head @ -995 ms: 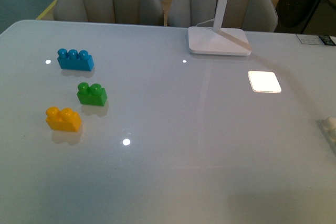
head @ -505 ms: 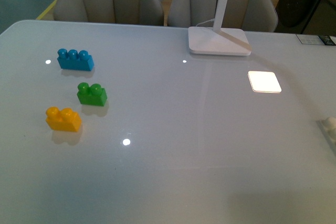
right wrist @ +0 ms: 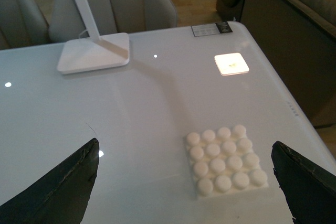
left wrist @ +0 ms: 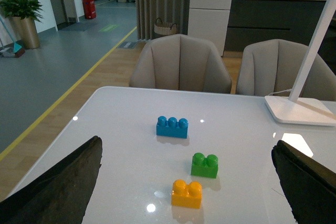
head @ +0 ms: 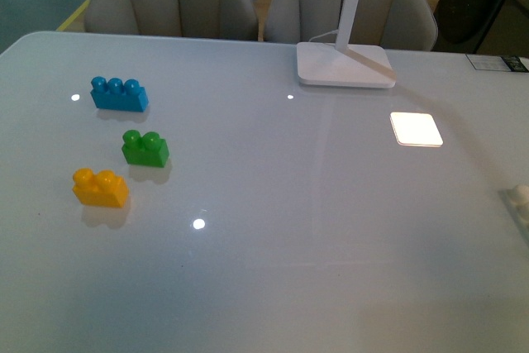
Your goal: Insert yellow block into base center
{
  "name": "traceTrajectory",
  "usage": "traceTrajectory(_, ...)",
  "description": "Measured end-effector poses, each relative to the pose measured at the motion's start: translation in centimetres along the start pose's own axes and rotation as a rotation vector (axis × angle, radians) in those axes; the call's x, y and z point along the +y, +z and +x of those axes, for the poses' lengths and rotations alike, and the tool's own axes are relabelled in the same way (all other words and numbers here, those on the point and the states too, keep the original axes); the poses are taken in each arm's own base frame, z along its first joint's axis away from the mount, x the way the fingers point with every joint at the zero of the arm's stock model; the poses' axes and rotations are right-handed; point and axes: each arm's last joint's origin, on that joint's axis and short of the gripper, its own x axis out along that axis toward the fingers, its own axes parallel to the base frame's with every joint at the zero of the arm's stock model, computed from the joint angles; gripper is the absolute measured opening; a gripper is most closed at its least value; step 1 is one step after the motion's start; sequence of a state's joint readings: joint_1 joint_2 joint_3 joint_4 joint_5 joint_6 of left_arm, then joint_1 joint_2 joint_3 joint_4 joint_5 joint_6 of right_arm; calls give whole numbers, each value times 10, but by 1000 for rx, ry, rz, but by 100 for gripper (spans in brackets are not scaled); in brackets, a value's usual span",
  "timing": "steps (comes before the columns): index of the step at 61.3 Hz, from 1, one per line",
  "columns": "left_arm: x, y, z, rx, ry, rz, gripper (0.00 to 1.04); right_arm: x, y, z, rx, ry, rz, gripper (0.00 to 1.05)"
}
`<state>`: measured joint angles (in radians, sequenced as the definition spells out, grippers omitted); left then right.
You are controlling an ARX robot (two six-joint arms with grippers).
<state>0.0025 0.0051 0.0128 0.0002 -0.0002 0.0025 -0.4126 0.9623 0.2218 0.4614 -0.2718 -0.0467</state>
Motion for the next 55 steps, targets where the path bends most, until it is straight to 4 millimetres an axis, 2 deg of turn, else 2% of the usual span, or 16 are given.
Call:
traceTrajectory(7,0,0,0,0,0,0,97,-24,-6,42,40,-10,-38,96)
traceTrajectory(15,0,0,0,0,0,0,97,-44,-29,87,140,19,-62,96)
traceTrajectory(22,0,0,0,0,0,0,97,-56,-47,116,201,44,-76,96)
traceTrajectory(40,0,0,0,0,0,0,97,-76,-76,171,270,112,-53,96)
traceTrajectory(55,0,0,0,0,0,0,97,-84,-106,198,344,124,-27,96)
